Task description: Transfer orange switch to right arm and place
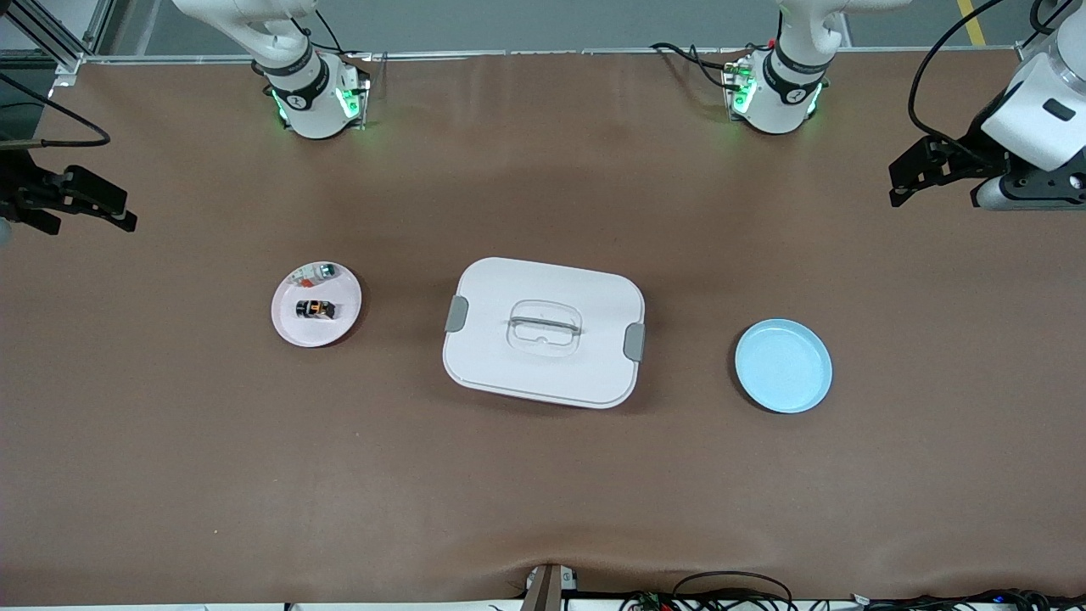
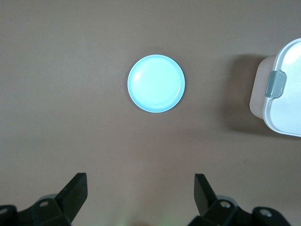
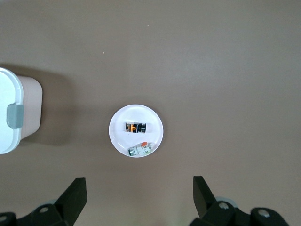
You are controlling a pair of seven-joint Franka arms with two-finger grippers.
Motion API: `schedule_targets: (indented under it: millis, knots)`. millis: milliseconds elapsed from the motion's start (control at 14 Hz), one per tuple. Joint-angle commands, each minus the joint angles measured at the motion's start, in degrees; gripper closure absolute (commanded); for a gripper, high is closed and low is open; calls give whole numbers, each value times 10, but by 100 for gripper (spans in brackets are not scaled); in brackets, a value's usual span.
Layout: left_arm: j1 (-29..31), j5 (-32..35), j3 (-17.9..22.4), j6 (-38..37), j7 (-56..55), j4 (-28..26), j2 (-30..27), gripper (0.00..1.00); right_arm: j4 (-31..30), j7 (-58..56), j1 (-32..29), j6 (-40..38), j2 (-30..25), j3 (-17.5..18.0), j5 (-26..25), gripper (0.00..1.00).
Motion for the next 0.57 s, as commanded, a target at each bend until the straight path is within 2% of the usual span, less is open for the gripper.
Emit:
schedule_targets:
  millis: [0,499]
  knots:
    - [-1,-8,0,-3,12,-14,-18,0,-6,-12,4,-6,-4,-5,0,0]
    - [-1,-8,-5,-11,12,-8,-19,0,-61,-12,5,8,-42,-5,0,0]
